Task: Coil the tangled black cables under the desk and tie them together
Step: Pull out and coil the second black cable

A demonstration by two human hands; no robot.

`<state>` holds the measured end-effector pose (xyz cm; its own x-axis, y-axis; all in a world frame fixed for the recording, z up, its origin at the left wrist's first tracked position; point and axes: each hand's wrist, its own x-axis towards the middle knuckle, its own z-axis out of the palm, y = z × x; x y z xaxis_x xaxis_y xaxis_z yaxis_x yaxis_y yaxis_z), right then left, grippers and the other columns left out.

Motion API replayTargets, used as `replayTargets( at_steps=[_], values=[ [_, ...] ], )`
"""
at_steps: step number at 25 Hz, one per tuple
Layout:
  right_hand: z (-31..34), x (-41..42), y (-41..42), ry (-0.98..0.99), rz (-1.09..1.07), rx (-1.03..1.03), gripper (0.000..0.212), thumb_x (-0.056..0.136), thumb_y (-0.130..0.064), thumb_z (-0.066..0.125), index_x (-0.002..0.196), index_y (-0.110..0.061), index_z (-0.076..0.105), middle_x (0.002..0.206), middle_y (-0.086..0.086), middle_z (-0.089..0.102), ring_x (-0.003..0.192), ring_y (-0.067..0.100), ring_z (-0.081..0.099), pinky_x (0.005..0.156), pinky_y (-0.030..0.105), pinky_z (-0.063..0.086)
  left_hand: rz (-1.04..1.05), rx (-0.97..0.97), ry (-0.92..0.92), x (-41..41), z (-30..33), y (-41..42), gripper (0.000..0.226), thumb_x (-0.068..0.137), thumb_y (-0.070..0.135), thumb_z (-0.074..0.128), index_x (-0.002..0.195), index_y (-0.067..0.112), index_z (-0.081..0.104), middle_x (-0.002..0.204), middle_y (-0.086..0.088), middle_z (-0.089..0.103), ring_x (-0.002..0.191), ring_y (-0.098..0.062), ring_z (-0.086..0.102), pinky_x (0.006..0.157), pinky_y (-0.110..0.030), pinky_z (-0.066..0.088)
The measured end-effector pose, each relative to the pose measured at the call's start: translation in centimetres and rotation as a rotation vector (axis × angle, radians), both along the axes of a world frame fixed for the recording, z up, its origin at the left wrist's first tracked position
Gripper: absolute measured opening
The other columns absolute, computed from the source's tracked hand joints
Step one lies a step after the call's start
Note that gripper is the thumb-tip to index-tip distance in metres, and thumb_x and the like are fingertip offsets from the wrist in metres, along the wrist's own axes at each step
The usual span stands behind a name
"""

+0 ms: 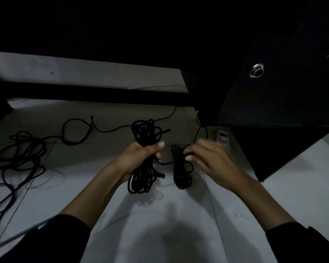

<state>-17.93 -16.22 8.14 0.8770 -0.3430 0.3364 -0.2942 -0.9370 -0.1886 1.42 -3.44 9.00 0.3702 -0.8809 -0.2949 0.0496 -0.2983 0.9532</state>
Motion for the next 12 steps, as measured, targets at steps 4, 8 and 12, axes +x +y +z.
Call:
replayTargets(
  at_steps=[4,8,12],
  values=[
    [0.7,0.9,-0.2,-0.024,0.064,0.010,0.012,0.090,-0.024,0.065,0.095,-0.016,0.059,0.089,-0.003,0.058,0.079,0.014,0.056,0.067,0.033,0.047,-0.188,0.130,-0.035,-0.4,-0.1,-0.3,0.021,0.086,0.045,0.062,0.084,0.024,0.062,0.087,0.005,0.066,0.084,-0.006,0.061,0.073,-0.019,0.050],
    [0.9,1.4,-0.7,-0.058,0.118,-0.067,0.009,0.089,-0.017,0.065,0.093,-0.010,0.061,0.086,0.003,0.055,0.074,0.015,0.052,0.061,0.033,0.046,-0.231,0.129,0.017,-0.7,-0.5,-1.0,0.015,0.082,0.024,0.073,0.092,0.018,0.064,0.092,0.006,0.068,0.078,0.002,0.062,0.059,-0.006,0.049],
    [0.9,2.2,-0.9,0.019,0.170,-0.151,0.016,0.093,-0.020,0.048,0.094,-0.010,0.061,0.087,0.006,0.052,0.074,0.019,0.053,0.059,0.039,0.048,-0.366,0.159,0.012,-0.8,-1.3,-1.7,0.032,0.080,0.023,0.075,0.109,0.027,0.064,0.105,0.009,0.068,0.091,0.005,0.061,0.070,-0.009,0.048]
  ],
)
